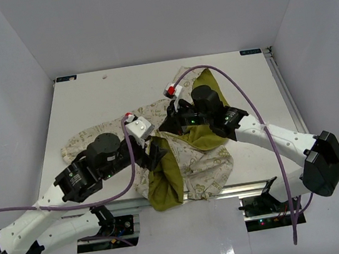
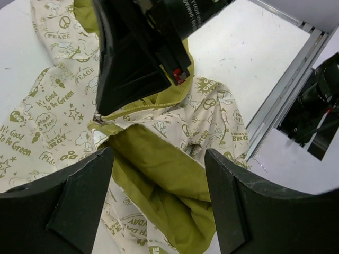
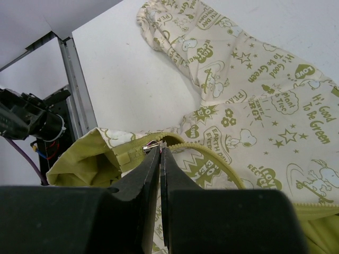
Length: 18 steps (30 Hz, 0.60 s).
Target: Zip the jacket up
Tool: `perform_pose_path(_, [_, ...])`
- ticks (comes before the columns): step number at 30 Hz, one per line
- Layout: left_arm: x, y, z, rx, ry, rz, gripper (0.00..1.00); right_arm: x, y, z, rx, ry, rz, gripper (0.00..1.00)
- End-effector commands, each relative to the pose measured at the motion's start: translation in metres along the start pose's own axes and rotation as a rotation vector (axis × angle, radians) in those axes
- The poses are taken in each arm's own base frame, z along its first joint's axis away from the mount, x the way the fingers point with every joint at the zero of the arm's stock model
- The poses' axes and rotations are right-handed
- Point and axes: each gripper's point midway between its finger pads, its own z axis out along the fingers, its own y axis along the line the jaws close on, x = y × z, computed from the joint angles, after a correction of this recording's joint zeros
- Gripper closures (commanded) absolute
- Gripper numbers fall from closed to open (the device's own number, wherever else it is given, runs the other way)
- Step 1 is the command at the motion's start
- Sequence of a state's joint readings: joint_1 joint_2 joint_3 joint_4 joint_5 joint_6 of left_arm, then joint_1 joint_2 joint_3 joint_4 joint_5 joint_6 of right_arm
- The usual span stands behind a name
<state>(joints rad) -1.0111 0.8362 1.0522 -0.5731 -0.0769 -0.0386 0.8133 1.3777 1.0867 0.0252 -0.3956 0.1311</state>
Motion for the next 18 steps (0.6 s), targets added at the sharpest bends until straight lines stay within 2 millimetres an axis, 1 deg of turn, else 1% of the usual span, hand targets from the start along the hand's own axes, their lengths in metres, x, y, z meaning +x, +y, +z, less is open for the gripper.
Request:
perform_pose_path(1, [-0.032, 0.003, -0.036, -0.021, -0.186, -0.132, 0.23, -0.066, 0.028, -0.014, -0.027, -0.186, -0.076, 0.92])
perform_pose_path(4, [-0.030, -0.004, -0.037, 0.016, -0.176, -0.163, 0.24, -0.074, 0.042, -0.019, -0.041, -0.211, -0.095, 0.92])
perform_pose_path(7, [-0.023, -0.008, -0.030, 0.031, -0.135, -0.181, 0.25, -0.075, 0.054, -0.018, -0.060, -0.219, -0.111, 0.92])
perform_pose_path(9, [-0.014, -0.003, -0.022, -0.011, -0.092, -0.192, 0.26, -0.073, 0.061, -0.017, -0.068, -0.225, -0.118, 0.92])
perform_pose_path(12, [0.001, 0.004, -0.012, -0.058, -0.031, -0.195, 0.27, -0.071, 0.064, -0.018, -0.064, -0.237, -0.127, 0.92])
perform_pose_path(14, [0.009, 0.000, -0.006, -0.042, -0.001, -0.195, 0.26, -0.069, 0.068, -0.021, -0.069, -0.243, -0.137, 0.92])
perform_pose_path(18, [0.015, 0.001, -0.006, -0.052, 0.017, -0.200, 0.26, -0.071, 0.073, -0.025, -0.068, -0.259, -0.152, 0.92])
